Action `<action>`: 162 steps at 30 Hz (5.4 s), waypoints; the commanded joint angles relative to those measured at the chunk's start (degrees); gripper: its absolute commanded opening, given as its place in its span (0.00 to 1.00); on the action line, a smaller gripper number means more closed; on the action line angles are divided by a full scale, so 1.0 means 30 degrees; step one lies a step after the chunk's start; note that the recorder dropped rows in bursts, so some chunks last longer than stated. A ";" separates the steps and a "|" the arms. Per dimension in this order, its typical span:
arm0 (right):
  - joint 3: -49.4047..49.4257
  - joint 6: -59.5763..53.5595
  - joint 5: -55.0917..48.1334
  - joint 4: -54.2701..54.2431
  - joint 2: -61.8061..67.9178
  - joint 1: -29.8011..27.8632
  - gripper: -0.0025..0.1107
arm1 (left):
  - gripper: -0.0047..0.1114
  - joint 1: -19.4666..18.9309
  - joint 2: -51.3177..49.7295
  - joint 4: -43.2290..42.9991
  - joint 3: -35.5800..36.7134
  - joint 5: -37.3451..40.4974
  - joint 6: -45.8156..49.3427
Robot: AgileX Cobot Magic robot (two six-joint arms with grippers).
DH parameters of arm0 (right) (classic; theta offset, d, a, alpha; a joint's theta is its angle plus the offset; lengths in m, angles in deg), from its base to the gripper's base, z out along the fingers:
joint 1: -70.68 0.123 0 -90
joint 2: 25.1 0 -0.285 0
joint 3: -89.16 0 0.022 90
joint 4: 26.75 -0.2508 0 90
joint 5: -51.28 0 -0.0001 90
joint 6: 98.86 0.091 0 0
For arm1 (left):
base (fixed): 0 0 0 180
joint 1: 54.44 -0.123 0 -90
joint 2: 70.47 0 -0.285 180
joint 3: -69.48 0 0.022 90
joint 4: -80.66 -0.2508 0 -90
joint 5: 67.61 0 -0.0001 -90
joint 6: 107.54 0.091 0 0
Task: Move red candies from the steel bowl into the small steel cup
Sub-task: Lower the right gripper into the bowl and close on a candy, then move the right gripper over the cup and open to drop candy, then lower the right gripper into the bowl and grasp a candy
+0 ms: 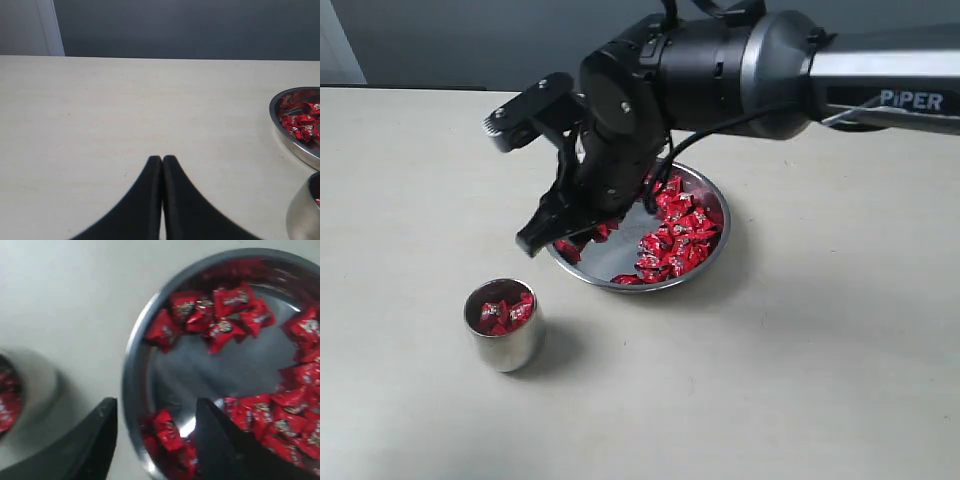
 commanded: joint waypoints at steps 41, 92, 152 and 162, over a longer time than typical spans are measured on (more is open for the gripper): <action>-0.0105 0.1234 0.8357 -0.3035 0.5620 -0.3610 0.03 | 0.04 0.0097 0.0090 0.0000 0.0085 -0.0043 -0.0042; -0.0044 -0.3967 -0.0798 -0.6281 0.0087 0.2848 0.03 | 0.04 0.0097 0.0090 0.0000 0.0085 -0.0043 -0.0042; -0.0306 0.2525 1.1224 -0.0800 0.5896 -0.3852 0.42 | 0.04 0.0097 0.0090 0.0000 0.0085 -0.0043 -0.0042; -0.0306 0.2577 1.0194 -0.1063 0.5939 -0.3852 0.42 | 0.04 0.0097 0.0090 0.0000 0.0085 -0.0043 -0.0042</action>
